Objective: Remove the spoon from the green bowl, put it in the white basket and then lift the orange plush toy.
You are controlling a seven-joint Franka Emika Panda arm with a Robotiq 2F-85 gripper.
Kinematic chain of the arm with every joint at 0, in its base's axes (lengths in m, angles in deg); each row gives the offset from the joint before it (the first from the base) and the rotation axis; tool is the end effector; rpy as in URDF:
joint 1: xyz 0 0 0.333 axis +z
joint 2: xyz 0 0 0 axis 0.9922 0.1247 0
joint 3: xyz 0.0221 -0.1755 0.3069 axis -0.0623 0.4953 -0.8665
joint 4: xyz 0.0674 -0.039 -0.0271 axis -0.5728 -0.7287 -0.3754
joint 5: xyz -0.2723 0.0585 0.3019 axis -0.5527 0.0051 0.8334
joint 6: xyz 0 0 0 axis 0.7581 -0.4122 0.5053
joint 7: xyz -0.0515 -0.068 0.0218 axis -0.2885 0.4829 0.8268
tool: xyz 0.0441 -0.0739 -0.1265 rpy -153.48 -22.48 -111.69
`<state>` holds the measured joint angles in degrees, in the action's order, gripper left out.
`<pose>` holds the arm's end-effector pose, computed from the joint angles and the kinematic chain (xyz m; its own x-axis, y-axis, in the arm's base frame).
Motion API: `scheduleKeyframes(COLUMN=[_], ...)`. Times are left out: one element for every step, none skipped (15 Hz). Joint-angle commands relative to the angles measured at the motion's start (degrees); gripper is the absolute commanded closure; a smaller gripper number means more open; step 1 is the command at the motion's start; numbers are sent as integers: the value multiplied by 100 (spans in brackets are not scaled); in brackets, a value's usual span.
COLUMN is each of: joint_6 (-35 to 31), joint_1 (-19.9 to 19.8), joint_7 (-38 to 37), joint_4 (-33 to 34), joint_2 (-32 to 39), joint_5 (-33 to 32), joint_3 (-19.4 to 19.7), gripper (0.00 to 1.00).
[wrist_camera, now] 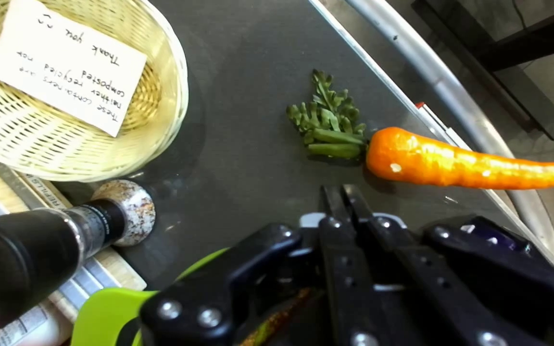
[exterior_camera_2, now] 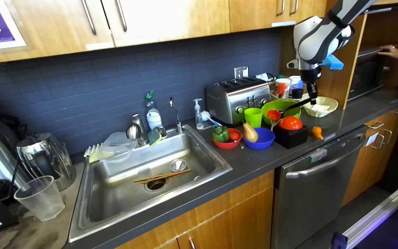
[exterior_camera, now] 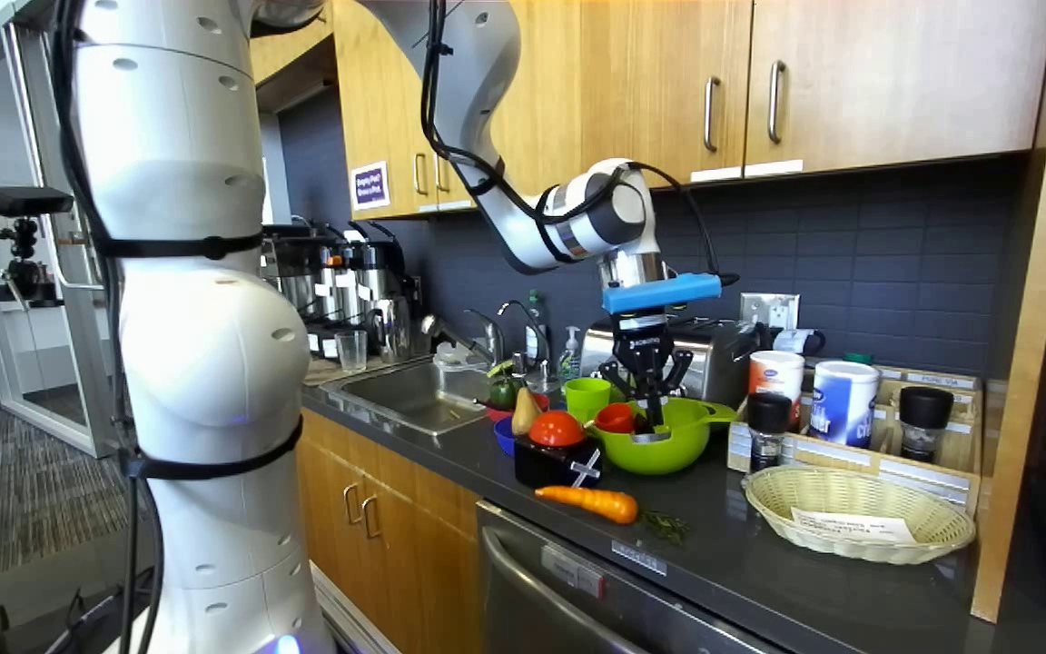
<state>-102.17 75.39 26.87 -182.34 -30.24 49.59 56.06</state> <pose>0.4877 -0.1470 0.3070 0.7120 0.6667 -0.2204 0.6999 -0.6992 0.1458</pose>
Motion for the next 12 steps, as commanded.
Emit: scheduleKeyframes(joint_6=[195,192,175,168,177,220,243,276,303,301,319,315], joint_1=[118,139,151,150,136,93,46,-16,-90,-150,-216,-270], joint_7=[-212,-227,-201,-168,-113,-13,69,124,212,281,373,442], joint_4=[99,125,155,196,254,373,453,542,601,661,727,784], joint_2=[-82,-73,-70,-64,-49,1,19,24,-1,-5,5,19], joint_5=[-96,-101,-98,-120,-124,-79,-40,-35,-42,-37,-1,13], joint_3=[-108,-121,-127,-126,-116,-75,-30,35,106,166,234,287], gripper=[99,99,99,99,99,99,99,99,99,99,99,99])
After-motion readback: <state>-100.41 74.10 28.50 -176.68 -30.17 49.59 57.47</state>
